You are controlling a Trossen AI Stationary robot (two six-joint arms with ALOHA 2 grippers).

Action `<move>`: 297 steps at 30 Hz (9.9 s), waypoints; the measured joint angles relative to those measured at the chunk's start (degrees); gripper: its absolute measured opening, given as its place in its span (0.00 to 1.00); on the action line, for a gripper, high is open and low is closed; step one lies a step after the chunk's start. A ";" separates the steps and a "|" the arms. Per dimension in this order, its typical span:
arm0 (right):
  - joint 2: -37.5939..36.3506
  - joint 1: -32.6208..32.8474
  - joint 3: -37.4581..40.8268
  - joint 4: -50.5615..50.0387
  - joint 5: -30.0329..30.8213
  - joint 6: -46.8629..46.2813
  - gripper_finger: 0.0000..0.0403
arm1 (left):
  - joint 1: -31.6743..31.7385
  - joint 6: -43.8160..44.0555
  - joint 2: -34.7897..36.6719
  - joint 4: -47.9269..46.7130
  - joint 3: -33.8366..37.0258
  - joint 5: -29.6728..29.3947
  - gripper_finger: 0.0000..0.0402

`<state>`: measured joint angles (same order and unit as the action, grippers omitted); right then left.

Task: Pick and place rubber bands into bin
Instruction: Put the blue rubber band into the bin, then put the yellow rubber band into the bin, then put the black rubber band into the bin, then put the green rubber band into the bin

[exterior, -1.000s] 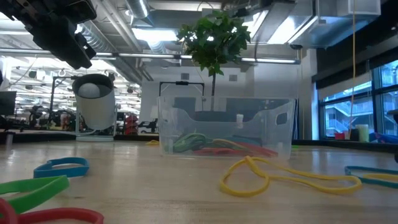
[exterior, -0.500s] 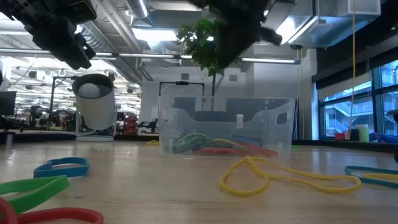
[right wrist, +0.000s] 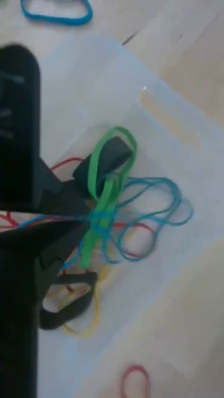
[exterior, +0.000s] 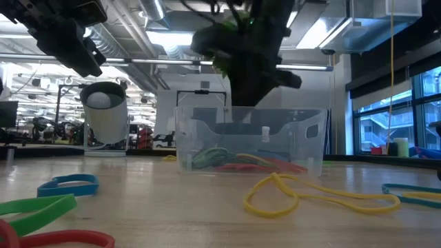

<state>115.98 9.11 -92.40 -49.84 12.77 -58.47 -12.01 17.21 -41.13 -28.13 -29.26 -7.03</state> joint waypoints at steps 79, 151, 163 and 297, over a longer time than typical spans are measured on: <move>-80.61 -13.08 70.20 29.81 -0.99 5.49 0.03 | 42.32 12.44 -69.11 -13.73 -38.08 -1.92 0.36; -78.87 -12.99 70.16 30.09 0.86 21.54 0.03 | 7.44 21.46 -79.15 -21.54 -68.89 4.03 0.38; -79.34 -11.84 69.40 27.52 0.25 21.04 0.01 | 5.00 22.09 -68.34 -35.38 -68.80 -6.76 0.29; -19.21 3.77 7.95 -5.49 9.11 27.31 0.46 | -7.72 10.34 -18.01 1.96 -8.83 -11.41 0.11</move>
<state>96.77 12.88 -84.45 -55.34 21.87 -31.15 -19.73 27.56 -59.13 -26.17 -38.09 -18.44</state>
